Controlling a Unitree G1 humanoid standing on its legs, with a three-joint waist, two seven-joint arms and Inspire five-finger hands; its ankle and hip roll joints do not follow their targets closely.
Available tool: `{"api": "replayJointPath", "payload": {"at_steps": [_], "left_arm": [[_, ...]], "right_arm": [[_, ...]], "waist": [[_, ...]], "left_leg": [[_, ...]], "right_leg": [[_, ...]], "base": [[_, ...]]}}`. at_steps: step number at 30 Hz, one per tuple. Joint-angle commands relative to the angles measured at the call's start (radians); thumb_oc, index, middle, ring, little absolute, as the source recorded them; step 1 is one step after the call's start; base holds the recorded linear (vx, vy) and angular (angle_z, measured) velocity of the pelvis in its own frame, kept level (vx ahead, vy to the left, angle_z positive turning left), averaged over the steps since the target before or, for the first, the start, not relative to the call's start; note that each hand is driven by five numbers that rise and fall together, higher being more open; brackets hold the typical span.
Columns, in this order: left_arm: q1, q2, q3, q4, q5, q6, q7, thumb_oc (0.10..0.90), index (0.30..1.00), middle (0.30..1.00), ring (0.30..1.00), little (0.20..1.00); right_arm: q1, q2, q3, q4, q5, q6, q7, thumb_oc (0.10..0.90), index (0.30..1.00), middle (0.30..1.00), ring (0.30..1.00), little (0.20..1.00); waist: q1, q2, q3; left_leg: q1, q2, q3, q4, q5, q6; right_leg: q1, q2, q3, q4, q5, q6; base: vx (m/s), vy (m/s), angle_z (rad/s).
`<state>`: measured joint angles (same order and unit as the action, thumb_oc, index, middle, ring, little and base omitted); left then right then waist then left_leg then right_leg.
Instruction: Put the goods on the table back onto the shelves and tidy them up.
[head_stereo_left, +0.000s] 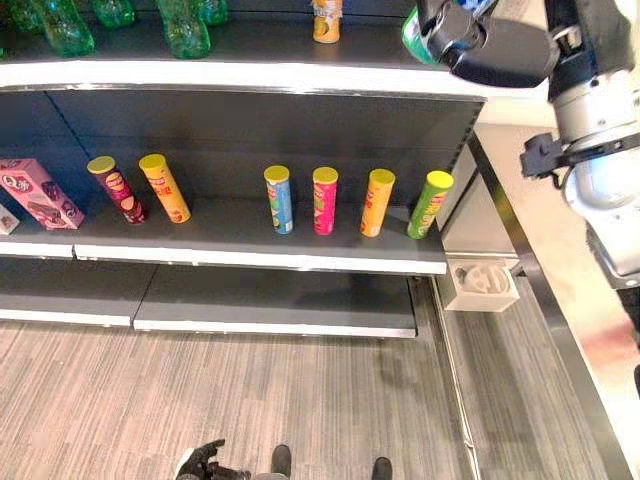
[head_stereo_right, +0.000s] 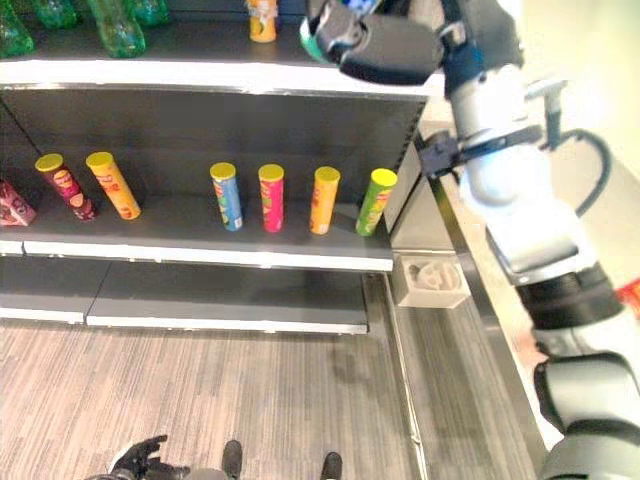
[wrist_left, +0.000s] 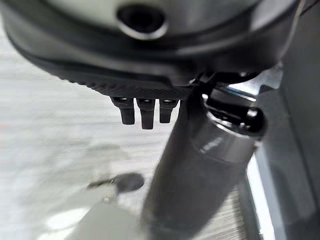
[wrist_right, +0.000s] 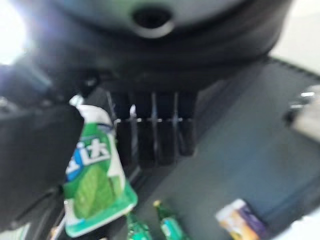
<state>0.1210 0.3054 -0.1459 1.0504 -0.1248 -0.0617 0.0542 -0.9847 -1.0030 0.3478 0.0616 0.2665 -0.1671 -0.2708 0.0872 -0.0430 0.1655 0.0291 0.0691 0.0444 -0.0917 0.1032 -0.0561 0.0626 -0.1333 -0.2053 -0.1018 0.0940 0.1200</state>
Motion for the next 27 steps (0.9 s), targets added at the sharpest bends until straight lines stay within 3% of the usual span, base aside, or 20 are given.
{"api": "replayJointPath", "payload": {"at_steps": [1, 6, 17, 27], "left_arm": [[-0.039, 0.056, -0.038, 0.028, -0.020, -0.023, 0.010, 0.800, 0.900, 0.900, 0.900, 0.900], [-0.023, 0.054, -0.037, 0.033, -0.044, -0.023, 0.015, 0.800, 0.900, 0.900, 0.900, 0.900], [-0.025, 0.058, -0.010, 0.041, -0.164, -0.044, 0.040, 0.800, 0.900, 0.900, 0.900, 0.900], [-0.048, 0.061, -0.040, 0.074, -0.180, -0.050, 0.038, 0.800, 0.900, 0.900, 0.900, 0.900]], "right_arm": [[-0.174, -0.040, -0.001, 0.066, 0.065, -0.055, -0.033, 0.400, 0.300, 0.300, 0.300, 0.300], [-0.234, -0.038, 0.049, 0.149, 0.092, -0.057, -0.026, 0.400, 0.300, 0.300, 0.300, 0.300], [-0.449, -0.015, 0.231, 0.588, 0.110, -0.019, -0.021, 0.400, 0.300, 0.300, 0.300, 0.300], [-0.574, 0.002, 0.310, 0.924, 0.041, 0.020, -0.024, 0.400, 0.300, 0.300, 0.300, 0.300]], "waist": [[0.043, -0.046, -0.073], [0.065, -0.060, -0.082], [0.138, -0.089, -0.086], [0.196, -0.077, -0.090]], "left_leg": [[0.037, -0.035, -0.009, 0.004, -0.116, -0.014], [0.030, -0.028, -0.030, 0.004, -0.115, -0.024], [-0.001, -0.029, -0.092, 0.004, -0.102, -0.042], [-0.053, -0.034, -0.153, 0.004, -0.080, -0.061]], "right_leg": [[0.013, -0.055, -0.033, 0.015, -0.020, 0.072], [0.030, -0.055, -0.075, 0.015, -0.034, 0.071], [0.051, -0.062, -0.153, 0.015, -0.046, 0.072], [0.056, -0.060, -0.229, 0.015, -0.062, 0.074]], "base": [[0.06, -0.051, 0.16], [0.05, -0.046, 0.26], [0.03, -0.039, 0.25], [0.03, -0.044, 0.21]]}}
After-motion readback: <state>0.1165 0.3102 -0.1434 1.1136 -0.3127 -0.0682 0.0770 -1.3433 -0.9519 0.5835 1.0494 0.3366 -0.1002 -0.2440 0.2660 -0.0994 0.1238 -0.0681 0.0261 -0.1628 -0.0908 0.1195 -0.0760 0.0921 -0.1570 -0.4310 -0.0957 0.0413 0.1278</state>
